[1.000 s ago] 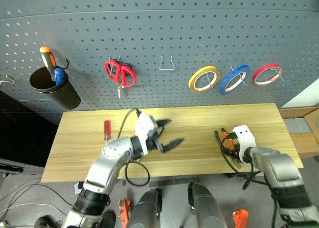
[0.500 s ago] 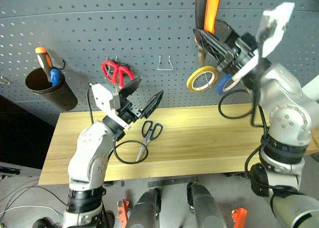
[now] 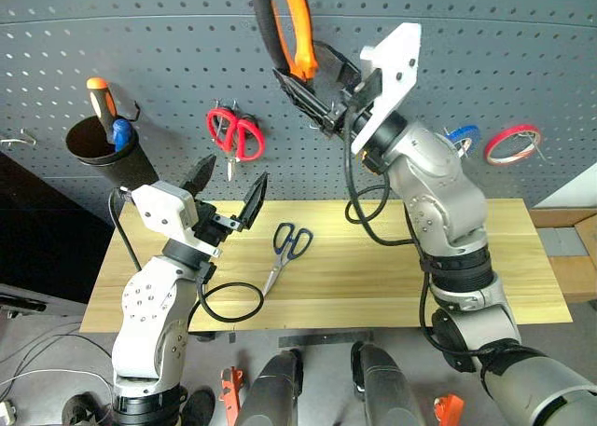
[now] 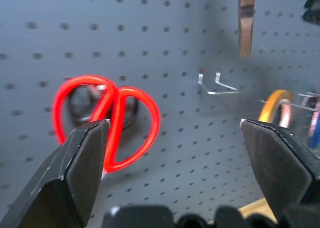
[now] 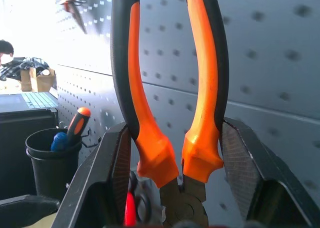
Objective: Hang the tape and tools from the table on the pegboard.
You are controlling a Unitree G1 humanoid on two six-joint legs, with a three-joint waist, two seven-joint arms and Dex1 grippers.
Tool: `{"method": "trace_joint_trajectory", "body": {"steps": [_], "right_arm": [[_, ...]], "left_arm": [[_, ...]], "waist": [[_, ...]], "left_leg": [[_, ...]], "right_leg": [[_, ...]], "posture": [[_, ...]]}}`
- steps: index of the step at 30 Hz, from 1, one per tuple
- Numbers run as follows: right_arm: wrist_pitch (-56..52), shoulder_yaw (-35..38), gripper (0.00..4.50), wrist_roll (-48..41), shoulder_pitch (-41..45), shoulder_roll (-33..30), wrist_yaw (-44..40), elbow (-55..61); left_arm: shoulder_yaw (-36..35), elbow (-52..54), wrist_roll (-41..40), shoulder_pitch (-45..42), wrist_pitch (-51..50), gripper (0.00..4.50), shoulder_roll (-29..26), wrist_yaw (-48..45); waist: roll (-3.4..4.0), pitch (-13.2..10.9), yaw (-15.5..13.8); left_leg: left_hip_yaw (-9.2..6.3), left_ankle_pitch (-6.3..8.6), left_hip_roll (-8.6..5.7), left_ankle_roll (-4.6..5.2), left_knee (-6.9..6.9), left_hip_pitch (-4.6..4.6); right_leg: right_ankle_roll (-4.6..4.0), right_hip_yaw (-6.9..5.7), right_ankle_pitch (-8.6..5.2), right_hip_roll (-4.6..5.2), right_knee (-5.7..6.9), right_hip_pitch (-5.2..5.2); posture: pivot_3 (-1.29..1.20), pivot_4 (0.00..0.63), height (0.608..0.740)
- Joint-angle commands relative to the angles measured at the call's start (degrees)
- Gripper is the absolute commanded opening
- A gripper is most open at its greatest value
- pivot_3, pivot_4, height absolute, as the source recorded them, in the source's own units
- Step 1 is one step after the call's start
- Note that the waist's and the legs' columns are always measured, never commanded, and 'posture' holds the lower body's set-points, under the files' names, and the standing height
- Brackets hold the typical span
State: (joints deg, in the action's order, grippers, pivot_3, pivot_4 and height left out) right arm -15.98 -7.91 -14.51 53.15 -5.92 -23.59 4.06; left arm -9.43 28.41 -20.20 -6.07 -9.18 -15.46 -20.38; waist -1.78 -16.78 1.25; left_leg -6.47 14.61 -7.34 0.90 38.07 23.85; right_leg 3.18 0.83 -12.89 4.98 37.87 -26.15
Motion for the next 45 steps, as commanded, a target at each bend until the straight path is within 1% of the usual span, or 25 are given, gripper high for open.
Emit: {"method": "trace_joint_trajectory", "body": {"steps": [1, 5, 11, 18, 20, 26, 34, 40, 45], "right_arm": [[6.1, 1.3, 2.11, 3.3, 3.0, 0.6, 2.0, -2.4], [9.2, 1.8, 2.11, 4.7, 3.4, 1.0, 2.6, -5.5], [13.3, 2.9, 2.11, 4.4, 0.3, 2.6, 3.3, -8.7], [19.9, 0.6, 2.11, 10.1, -2.6, 4.6, 5.3, -14.5], [21.0, 1.1, 2.11, 10.7, -2.4, 5.3, 6.6, -15.8], [23.5, 1.3, 2.11, 11.6, -2.2, 5.9, 7.1, -18.4], [27.9, 2.6, 2.10, 15.1, -2.1, 6.0, 13.6, -21.8], [26.2, 2.4, 2.10, 15.0, -3.1, 6.6, 13.8, -21.4], [22.1, 1.4, 2.10, 14.5, -6.6, 7.6, 13.0, -18.9]], "left_arm": [[-0.2, 3.5, -0.2, 0.2, 1.4, 4.50, 0.0, 0.6], [-0.1, 5.1, -1.1, 0.0, 0.1, 4.50, -0.1, 1.6], [0.4, 5.6, 0.3, 1.1, 0.5, 4.50, -0.2, 2.0], [1.1, 7.5, 0.0, 1.3, -0.6, 4.50, -0.3, 3.4], [1.0, 7.9, -0.1, 1.5, -0.9, 4.50, -0.4, 3.7], [0.8, 8.5, 0.0, 1.1, -1.4, 4.50, -0.7, 4.2], [0.4, 8.3, 0.1, 1.1, -1.5, 4.50, -1.2, 4.5], [0.1, 8.6, -0.4, 1.1, -1.9, 4.50, -1.8, 4.7], [0.7, 8.7, -0.9, 1.4, -3.2, 4.50, -1.9, 4.6]], "waist": [[-0.07, 0.0, -0.2], [-0.08, 0.1, -0.8], [-0.08, 0.1, -1.0], [-0.10, 0.2, -1.4], [-0.14, 0.3, -1.4], [-0.26, 0.8, -1.7], [-0.28, 0.9, -2.4], [-0.28, 0.9, -2.5], [-0.28, 0.9, -2.6]], "left_leg": [[0.00, 0.00, 0.00, 0.00, 0.01, 0.00], [0.00, -0.01, -0.01, -0.01, 0.03, 0.00], [-0.01, -0.01, 0.02, -0.02, -0.02, -0.01], [-0.01, -0.04, 0.01, -0.06, 0.02, -0.04], [0.02, -0.04, 0.01, -0.06, 0.01, -0.06], [0.01, -0.05, 0.01, -0.09, 0.02, -0.08], [0.01, -0.06, 0.00, -0.09, 0.02, -0.11], [0.02, -0.06, 0.01, -0.09, 0.02, -0.10], [0.02, -0.05, 0.00, -0.09, 0.02, -0.11]], "right_leg": [[-0.02, 0.00, 0.01, 0.00, 0.00, 0.00], [-0.05, -0.01, 0.04, 0.00, 0.01, 0.00], [-0.06, -0.05, 0.03, -0.02, 0.00, -0.04], [-0.06, -0.02, 0.04, -0.03, 0.08, -0.03], [-0.06, -0.01, 0.04, -0.03, 0.08, -0.04], [-0.06, -0.01, 0.04, -0.04, 0.09, -0.01], [-0.06, 0.00, 0.04, -0.05, 0.11, 0.00], [-0.06, 0.01, 0.04, -0.04, 0.10, -0.01], [-0.06, 0.01, 0.04, -0.04, 0.10, 0.01]], "posture": [[0.08, 0.231, 0.740], [0.10, 0.244, 0.740], [0.13, 0.240, 0.740], [0.17, 0.230, 0.740], [0.17, 0.228, 0.740], [0.18, 0.225, 0.740], [0.18, 0.237, 0.740], [0.18, 0.245, 0.740], [0.18, 0.248, 0.740]]}}
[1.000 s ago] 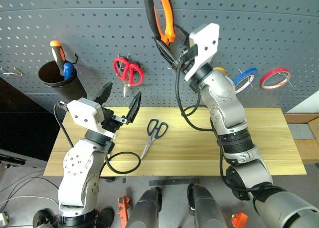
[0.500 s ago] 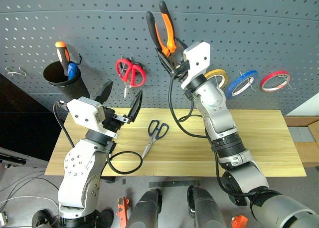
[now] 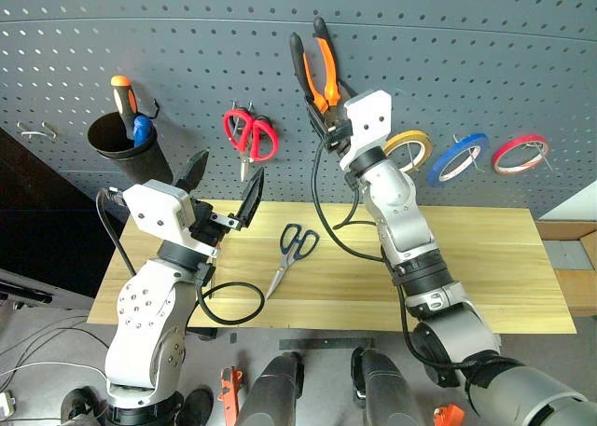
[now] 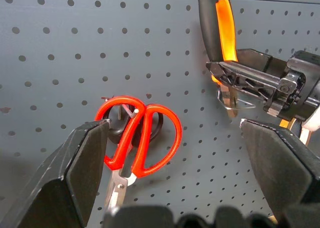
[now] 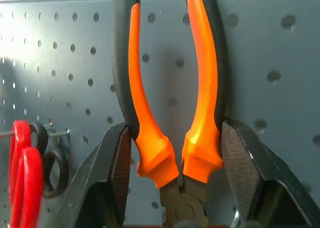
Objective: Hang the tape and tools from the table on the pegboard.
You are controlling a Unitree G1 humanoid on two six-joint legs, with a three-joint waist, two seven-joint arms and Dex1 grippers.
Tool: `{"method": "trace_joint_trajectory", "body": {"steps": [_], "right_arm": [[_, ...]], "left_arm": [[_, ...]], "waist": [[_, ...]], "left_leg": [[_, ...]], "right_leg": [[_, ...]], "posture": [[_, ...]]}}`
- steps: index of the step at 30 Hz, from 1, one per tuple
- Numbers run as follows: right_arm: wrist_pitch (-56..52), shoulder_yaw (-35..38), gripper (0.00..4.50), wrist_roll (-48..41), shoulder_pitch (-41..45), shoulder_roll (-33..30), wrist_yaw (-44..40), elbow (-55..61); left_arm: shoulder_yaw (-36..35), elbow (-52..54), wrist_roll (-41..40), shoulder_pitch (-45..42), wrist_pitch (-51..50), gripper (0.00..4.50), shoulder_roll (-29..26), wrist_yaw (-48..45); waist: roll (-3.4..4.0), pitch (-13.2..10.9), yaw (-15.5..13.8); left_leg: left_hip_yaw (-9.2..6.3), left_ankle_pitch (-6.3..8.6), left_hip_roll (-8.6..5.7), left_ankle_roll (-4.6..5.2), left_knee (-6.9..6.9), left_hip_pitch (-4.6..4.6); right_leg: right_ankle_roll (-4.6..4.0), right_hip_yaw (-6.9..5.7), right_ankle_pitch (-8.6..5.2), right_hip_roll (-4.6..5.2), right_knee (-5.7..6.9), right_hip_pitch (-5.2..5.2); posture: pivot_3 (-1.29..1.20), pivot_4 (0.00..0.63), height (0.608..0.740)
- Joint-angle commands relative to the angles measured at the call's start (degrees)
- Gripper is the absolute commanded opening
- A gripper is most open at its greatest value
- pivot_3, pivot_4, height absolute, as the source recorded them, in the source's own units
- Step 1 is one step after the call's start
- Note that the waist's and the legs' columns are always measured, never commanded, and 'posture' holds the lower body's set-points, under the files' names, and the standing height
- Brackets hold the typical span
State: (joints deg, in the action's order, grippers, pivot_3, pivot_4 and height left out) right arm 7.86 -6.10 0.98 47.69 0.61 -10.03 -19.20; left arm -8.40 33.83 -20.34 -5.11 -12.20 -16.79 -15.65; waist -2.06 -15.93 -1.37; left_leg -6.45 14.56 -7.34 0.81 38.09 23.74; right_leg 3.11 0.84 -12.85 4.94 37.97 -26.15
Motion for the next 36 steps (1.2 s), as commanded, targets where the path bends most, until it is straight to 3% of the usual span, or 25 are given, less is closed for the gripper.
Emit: {"method": "trace_joint_trajectory", "body": {"steps": [1, 7, 10, 14, 21, 26, 30, 36], "right_arm": [[-2.3, -0.4, 2.82, -1.2, -1.7, 1.3, -0.6, 5.0], [-5.0, 0.4, 4.46, -0.9, -2.5, 1.9, 0.6, 7.2], [-7.9, 0.6, 4.46, -0.9, -4.3, 0.6, -0.3, 10.6], [-17.9, -2.3, 4.46, -3.8, -11.3, -4.2, -9.3, 19.8], [-37.5, -1.2, 4.46, -15.8, -24.0, -15.2, -22.3, 34.1], [-44.5, -2.5, 4.46, -21.1, -30.5, -20.9, -27.8, 40.0], [-45.8, -7.7, 4.46, -20.1, -33.8, -25.1, -31.0, 42.6], [-46.7, -9.0, 4.46, -21.0, -33.9, -23.9, -29.4, 43.4]], "left_arm": [[-0.1, 3.4, -0.8, 0.6, -0.3, 4.50, -0.5, -0.2], [-0.3, 2.9, -0.8, 0.6, -1.1, 4.50, -0.3, 0.0], [-0.8, 0.8, -0.2, 1.6, -2.6, 4.50, -0.2, 0.9], [-0.5, -1.8, 0.8, 4.6, -5.0, 4.50, -0.7, 0.9], [4.9, -6.1, 0.9, 5.7, -17.2, 4.50, -2.9, 0.4], [9.3, -11.8, 4.5, 2.1, -25.5, 4.50, -3.2, 2.7], [15.2, -18.7, 10.6, -3.1, -29.5, 4.50, -3.3, 4.6], [20.0, -27.0, 13.7, -11.4, -37.1, 4.50, 3.9, 8.1]], "waist": [[0.00, 0.0, 0.0], [0.00, 0.0, 0.1], [0.00, 0.0, 0.0], [0.00, 0.0, 0.0], [0.00, 0.0, 0.1], [0.00, 0.0, 0.3], [0.00, 0.0, 0.2], [-0.04, 0.0, 0.1]], "left_leg": [[0.00, 0.00, 0.00, 0.00, -0.01, 0.00], [0.00, 0.00, 0.00, 0.00, 0.00, -0.01], [0.00, 0.00, 0.00, 0.00, 0.01, -0.01], [-0.01, 0.00, -0.01, 0.01, -0.01, 0.00], [-0.02, 0.02, 0.00, 0.03, -0.01, -0.03], [-0.02, 0.03, 0.00, 0.05, -0.03, -0.13], [0.00, 0.03, 0.00, 0.05, -0.02, -0.26], [-0.02, 0.03, -0.03, 0.04, 0.06, -0.32]], "right_leg": [[0.00, 0.01, 0.00, 0.00, 0.00, -0.01], [0.00, 0.02, 0.00, 0.00, 0.01, 0.00], [0.00, 0.01, 0.00, 0.00, 0.01, 0.01], [0.00, 0.01, 0.00, 0.01, -0.02, 0.02], [-0.01, 0.04, -0.01, 0.02, -0.05, 0.08], [-0.01, 0.03, 0.00, 0.04, -0.06, 0.18], [0.00, 0.01, -0.01, 0.06, -0.09, 0.34], [0.06, -0.04, 0.03, 0.10, -0.12, 0.49]], "posture": [[0.18, 0.249, 0.740], [0.17, 0.253, 0.740], [0.17, 0.253, 0.740], [0.12, 0.274, 0.740], [0.07, 0.279, 0.740], [0.05, 0.276, 0.740], [0.03, 0.266, 0.740], [0.01, 0.258, 0.740]]}}
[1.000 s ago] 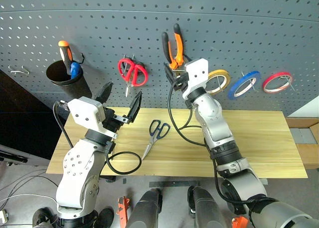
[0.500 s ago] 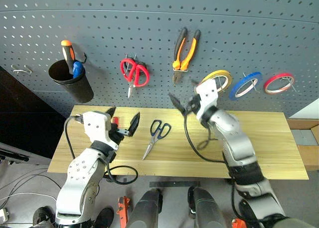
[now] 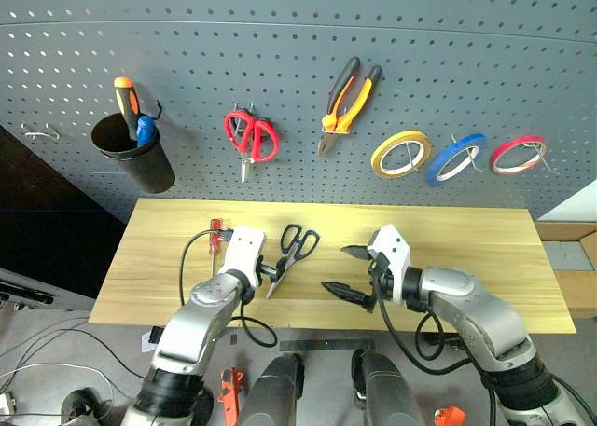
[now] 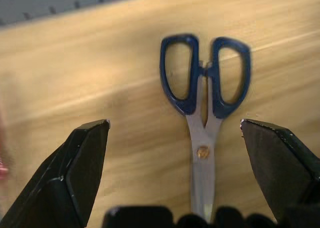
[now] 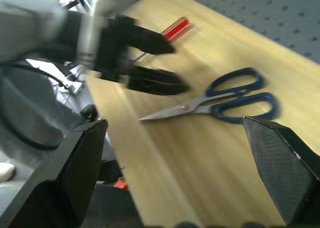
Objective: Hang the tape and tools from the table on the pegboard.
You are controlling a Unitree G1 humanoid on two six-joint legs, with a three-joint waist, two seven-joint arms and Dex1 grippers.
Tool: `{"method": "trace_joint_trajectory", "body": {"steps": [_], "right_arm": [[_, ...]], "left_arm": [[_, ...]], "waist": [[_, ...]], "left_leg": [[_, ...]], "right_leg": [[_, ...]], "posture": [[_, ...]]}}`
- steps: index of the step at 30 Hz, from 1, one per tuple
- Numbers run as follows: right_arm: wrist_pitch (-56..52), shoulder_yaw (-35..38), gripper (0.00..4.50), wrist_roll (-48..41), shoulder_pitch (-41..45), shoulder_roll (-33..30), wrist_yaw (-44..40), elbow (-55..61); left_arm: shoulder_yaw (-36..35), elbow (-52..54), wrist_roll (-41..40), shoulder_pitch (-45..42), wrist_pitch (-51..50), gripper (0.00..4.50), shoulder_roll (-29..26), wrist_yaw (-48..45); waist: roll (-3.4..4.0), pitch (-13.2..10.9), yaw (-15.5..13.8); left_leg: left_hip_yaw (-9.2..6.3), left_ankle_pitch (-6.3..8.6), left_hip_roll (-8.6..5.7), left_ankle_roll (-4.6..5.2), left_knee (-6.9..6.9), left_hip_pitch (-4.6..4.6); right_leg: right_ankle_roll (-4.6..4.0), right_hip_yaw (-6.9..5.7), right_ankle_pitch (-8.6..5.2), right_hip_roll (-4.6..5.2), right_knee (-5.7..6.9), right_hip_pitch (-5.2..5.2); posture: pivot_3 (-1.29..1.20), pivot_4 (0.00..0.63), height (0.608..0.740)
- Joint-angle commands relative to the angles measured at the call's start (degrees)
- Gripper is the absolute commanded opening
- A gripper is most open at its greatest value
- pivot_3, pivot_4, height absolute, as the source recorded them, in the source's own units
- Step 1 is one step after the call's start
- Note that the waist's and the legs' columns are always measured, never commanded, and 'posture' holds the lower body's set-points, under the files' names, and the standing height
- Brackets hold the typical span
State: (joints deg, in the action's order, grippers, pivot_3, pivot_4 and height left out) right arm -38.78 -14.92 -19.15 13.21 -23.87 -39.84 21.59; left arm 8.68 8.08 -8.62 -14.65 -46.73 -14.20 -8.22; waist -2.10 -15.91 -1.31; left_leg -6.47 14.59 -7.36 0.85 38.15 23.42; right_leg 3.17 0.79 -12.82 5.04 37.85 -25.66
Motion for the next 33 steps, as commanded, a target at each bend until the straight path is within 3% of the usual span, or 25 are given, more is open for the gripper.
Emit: {"method": "trace_joint_trajectory", "body": {"steps": [1, 6, 15, 21, 24, 33], "right_arm": [[-0.3, 0.1, 4.46, -1.1, 0.8, 0.9, 0.6, 2.7], [-1.0, 0.6, 4.46, -2.2, 1.4, 1.8, 0.6, 3.5], [-1.4, 1.2, 4.46, -2.2, 1.6, 1.4, 1.5, 3.9], [-2.9, 2.1, 4.46, -3.1, 2.8, 1.7, 2.4, 4.9], [-3.2, 2.2, 4.50, -3.3, 3.2, 1.2, 2.6, 5.2], [-3.6, 5.0, 4.50, -4.0, 4.6, -1.0, 1.8, 4.8]], "left_arm": [[3.5, -2.4, 2.6, -2.7, -2.6, 4.50, 2.0, 0.8], [4.2, -7.3, 4.6, -6.5, -7.4, 4.50, 4.9, 2.5], [4.0, -9.3, 7.8, -7.7, -7.2, 4.50, 5.1, 3.0], [1.9, -18.0, 7.7, -10.0, -10.0, 4.50, 7.4, 3.4], [2.1, -20.9, 7.9, -11.0, -9.3, 3.91, 7.6, 2.8], [1.9, -16.5, 8.0, -9.3, -11.0, 0.87, 5.7, 1.2]], "waist": [[0.00, 0.0, 0.1], [0.00, 0.0, 0.4], [0.00, 0.0, 0.5], [0.00, 0.0, 0.6], [0.00, 0.0, 0.7], [0.00, 0.0, 1.4]], "left_leg": [[0.01, 0.00, 0.00, 0.00, 0.00, -0.02], [0.02, 0.00, 0.01, -0.01, -0.04, -0.09], [0.02, 0.00, 0.00, 0.00, -0.03, -0.10], [0.01, 0.00, 0.00, 0.00, -0.03, -0.14], [0.01, 0.02, 0.00, 0.01, -0.08, -0.48], [0.01, 0.02, 0.01, 0.01, -0.08, -0.53]], "right_leg": [[0.00, 0.02, 0.00, 0.00, 0.00, 0.02], [0.00, 0.02, 0.00, -0.02, 0.01, 0.03], [0.00, 0.03, 0.00, 0.00, -0.03, 0.07], [0.00, 0.01, 0.00, 0.00, -0.04, 0.13], [0.02, 0.01, -0.01, 0.00, -0.12, 0.49], [0.05, 0.01, 0.00, 0.01, -0.12, 0.53]], "posture": [[0.01, 0.259, 0.740], [0.00, 0.264, 0.740], [-0.01, 0.273, 0.740], [-0.02, 0.277, 0.740], [-0.03, 0.278, 0.740], [-0.03, 0.274, 0.740]]}}
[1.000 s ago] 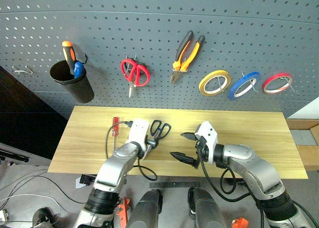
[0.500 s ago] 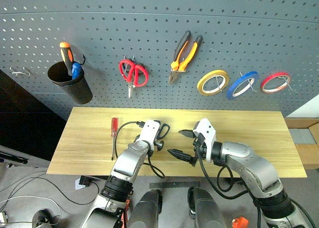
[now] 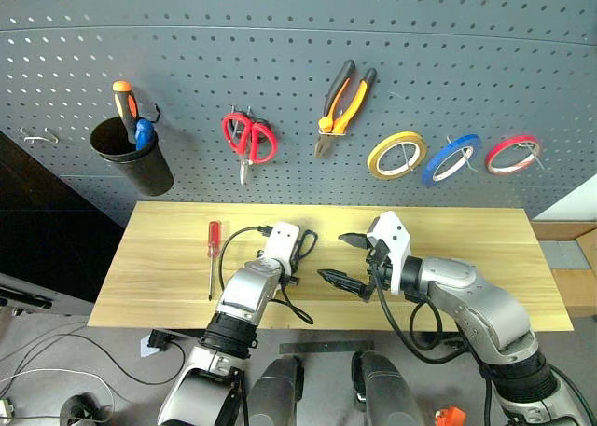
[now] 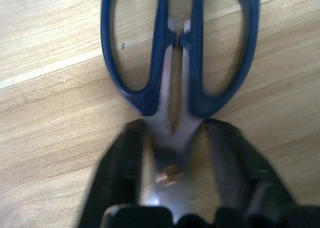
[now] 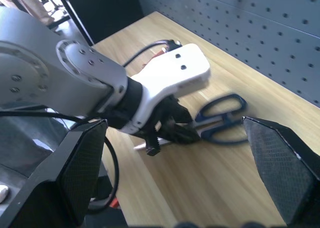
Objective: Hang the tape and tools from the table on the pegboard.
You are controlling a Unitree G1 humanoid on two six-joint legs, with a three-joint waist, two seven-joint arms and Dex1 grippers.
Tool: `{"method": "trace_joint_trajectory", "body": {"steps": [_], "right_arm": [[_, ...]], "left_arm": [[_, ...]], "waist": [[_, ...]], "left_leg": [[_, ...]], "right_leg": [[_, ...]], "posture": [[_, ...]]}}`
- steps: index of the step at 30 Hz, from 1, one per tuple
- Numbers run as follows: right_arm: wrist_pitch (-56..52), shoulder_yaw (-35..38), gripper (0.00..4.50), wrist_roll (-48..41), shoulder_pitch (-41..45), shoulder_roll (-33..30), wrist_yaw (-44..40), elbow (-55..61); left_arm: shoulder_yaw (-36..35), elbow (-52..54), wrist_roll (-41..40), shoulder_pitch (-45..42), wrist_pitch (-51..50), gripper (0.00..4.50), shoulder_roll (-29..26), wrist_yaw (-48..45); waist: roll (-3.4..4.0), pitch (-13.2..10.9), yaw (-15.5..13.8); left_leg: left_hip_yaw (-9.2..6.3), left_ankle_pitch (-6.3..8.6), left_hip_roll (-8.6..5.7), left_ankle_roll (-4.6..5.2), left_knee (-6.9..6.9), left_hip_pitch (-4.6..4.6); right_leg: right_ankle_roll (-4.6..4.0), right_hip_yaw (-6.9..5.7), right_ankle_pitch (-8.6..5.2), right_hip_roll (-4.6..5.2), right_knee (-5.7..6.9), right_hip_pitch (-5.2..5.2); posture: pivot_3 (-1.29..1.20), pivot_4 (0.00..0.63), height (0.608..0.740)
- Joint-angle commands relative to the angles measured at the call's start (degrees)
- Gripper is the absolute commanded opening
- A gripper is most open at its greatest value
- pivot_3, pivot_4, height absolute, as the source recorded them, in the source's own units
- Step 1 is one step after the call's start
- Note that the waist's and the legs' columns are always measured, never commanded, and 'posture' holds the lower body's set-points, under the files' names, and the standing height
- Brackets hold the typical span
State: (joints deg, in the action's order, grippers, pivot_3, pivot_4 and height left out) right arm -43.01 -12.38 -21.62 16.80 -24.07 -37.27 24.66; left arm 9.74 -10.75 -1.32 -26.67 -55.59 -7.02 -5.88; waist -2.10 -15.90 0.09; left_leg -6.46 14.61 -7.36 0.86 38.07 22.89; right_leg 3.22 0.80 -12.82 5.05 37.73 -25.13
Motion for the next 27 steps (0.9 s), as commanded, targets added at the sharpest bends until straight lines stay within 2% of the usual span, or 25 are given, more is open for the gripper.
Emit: {"method": "trace_joint_trajectory", "body": {"steps": [1, 6, 10, 13, 17, 22, 27], "right_arm": [[0.8, 3.4, 4.50, -2.1, 1.3, -1.1, -1.2, 1.4], [1.3, 7.1, 4.50, -5.2, 2.4, -2.4, -3.6, 0.9], [1.9, 8.6, 4.50, -7.3, 3.3, -3.5, -6.4, 0.2], [3.1, 9.3, 4.50, -8.7, 3.8, -3.6, -8.1, -1.0], [4.6, 12.0, 4.50, -11.8, 5.4, -2.4, -9.5, -2.5], [5.0, 14.8, 4.50, -14.0, 9.9, -1.7, -9.0, -5.6], [6.1, 14.8, 4.50, -14.6, 13.5, -1.4, -9.3, -6.9]], "left_arm": [[1.4, 5.1, 0.9, 3.8, -1.8, 0.57, -2.8, -1.9], [3.5, 18.9, 1.5, 10.7, 8.2, 0.52, -10.3, -7.0], [1.0, 31.5, 0.3, 20.3, 22.5, 0.47, -15.2, -10.9], [-6.3, 38.8, -5.5, 26.1, 29.4, 0.47, -11.9, -11.3], [-10.9, 44.8, -6.4, 29.8, 33.3, 0.47, -10.8, -9.9], [-15.4, 48.2, -6.9, 27.4, 30.7, 0.47, -10.5, -7.6], [-15.4, 46.4, -7.6, 23.7, 30.3, 0.47, -10.4, -8.4]], "waist": [[0.00, 0.0, 0.1], [0.00, 0.0, 0.8], [0.00, 0.0, 0.6], [0.00, 0.0, 0.0], [0.01, 0.0, -0.5], [0.01, 0.0, -1.5], [0.01, 0.0, -1.7]], "left_leg": [[0.01, 0.00, 0.00, 0.00, 0.00, 0.00], [0.03, 0.00, 0.03, -0.01, -0.09, 0.04], [0.00, 0.01, 0.03, 0.01, -0.13, 0.07], [-0.07, 0.04, 0.04, 0.06, -0.16, 0.11], [-0.14, 0.04, 0.06, 0.07, -0.18, 0.13], [-0.15, 0.05, 0.06, 0.09, -0.16, 0.13], [-0.19, 0.04, 0.05, 0.06, -0.16, 0.16]], "right_leg": [[0.00, 0.01, 0.00, 0.00, 0.00, -0.01], [-0.01, 0.06, 0.00, -0.03, 0.02, -0.15], [-0.01, 0.13, 0.00, 0.02, -0.12, -0.10], [-0.03, 0.13, 0.01, 0.03, -0.32, -0.06], [-0.09, 0.04, 0.05, 0.03, -0.45, 0.01], [-0.05, 0.01, 0.12, -0.01, -0.56, 0.07], [-0.06, -0.07, 0.13, -0.02, -0.57, 0.06]], "posture": [[-0.03, 0.273, 0.740], [-0.02, 0.273, 0.740], [0.01, 0.266, 0.740], [0.02, 0.260, 0.740], [0.06, 0.253, 0.740], [0.09, 0.238, 0.740], [0.08, 0.226, 0.740]]}}
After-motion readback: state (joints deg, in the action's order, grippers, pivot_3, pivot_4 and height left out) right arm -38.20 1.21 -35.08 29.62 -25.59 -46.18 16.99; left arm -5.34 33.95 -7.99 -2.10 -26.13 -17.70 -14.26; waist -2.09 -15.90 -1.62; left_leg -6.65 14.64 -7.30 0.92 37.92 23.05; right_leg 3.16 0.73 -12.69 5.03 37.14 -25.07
